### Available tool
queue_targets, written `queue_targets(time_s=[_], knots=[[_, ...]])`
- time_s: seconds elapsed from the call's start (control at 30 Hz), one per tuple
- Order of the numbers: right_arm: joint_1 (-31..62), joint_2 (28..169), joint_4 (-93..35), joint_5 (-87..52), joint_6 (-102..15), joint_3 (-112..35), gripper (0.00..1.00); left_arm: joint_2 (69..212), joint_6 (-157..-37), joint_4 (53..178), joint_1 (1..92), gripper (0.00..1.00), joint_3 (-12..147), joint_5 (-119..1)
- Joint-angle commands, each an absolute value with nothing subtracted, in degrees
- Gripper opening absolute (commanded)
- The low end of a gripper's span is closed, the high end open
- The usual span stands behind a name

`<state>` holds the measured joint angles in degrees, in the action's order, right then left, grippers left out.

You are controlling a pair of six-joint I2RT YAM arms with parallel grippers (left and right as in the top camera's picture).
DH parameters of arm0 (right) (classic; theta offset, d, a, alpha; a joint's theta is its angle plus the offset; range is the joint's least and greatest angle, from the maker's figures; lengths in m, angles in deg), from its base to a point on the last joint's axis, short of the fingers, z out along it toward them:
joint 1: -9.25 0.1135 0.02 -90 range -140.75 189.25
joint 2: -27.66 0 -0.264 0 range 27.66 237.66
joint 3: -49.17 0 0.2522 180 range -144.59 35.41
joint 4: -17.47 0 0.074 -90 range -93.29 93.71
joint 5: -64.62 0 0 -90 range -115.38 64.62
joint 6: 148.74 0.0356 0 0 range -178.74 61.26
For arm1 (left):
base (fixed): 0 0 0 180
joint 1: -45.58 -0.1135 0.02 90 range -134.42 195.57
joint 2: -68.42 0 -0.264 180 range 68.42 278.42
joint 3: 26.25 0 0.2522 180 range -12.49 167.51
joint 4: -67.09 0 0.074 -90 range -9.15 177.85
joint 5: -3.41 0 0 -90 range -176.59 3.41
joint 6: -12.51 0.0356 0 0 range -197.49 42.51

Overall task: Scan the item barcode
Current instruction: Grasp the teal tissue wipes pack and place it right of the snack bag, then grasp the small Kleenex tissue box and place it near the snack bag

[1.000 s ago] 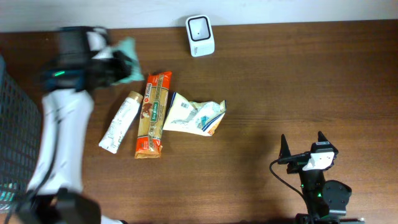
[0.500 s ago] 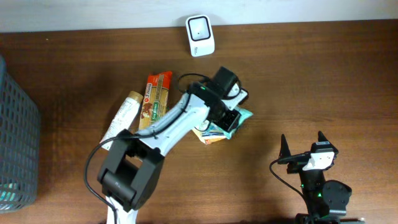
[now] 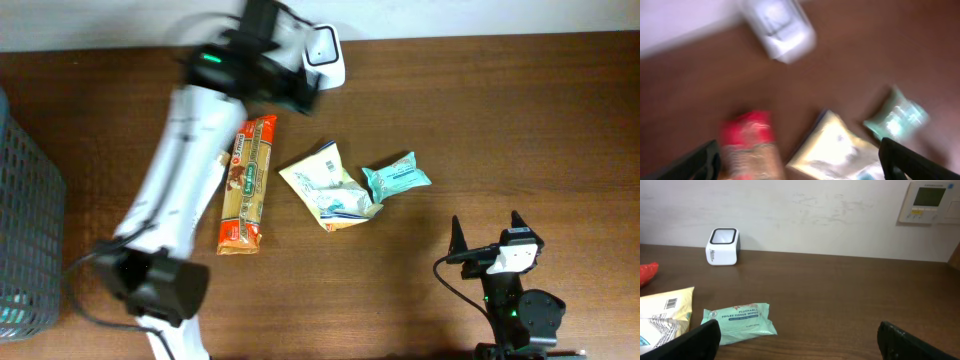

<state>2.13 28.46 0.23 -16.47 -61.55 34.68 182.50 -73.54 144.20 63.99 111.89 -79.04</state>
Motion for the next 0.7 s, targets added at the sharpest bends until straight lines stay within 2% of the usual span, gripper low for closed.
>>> queue_targets(time_s=[0.0,0.17,0.3,0.4,0.53,0.67], knots=[[1.72,28.18,0.03,-17.0,-61.31,35.09,0.99,177.65,-74.06,151.42,49.85,0.99,122.95,-83.7],[1.72,28.18,0.03,-16.98,-61.29,35.09,0.99,176.19,-85.08,161.56,22.51,0.99,125.83,-84.92],[1.72,28.18,0.03,-17.0,-61.29,35.09,0.99,176.19,-85.89,167.35,8.71,0.99,125.42,-89.99],[1.72,28.18,0.03,-17.0,-61.31,35.09,0.99,176.19,-89.93,166.17,-3.4,0.99,120.32,-90.5],[1.72,28.18,0.03,-17.0,-61.31,35.09,0.99,176.19,-90.76,155.94,-11.37,0.99,103.08,-87.2],[1.72,28.18,0.03,-17.0,-61.31,35.09,0.99,176.19,-90.74,144.99,-12.73,0.99,86.95,-87.5]])
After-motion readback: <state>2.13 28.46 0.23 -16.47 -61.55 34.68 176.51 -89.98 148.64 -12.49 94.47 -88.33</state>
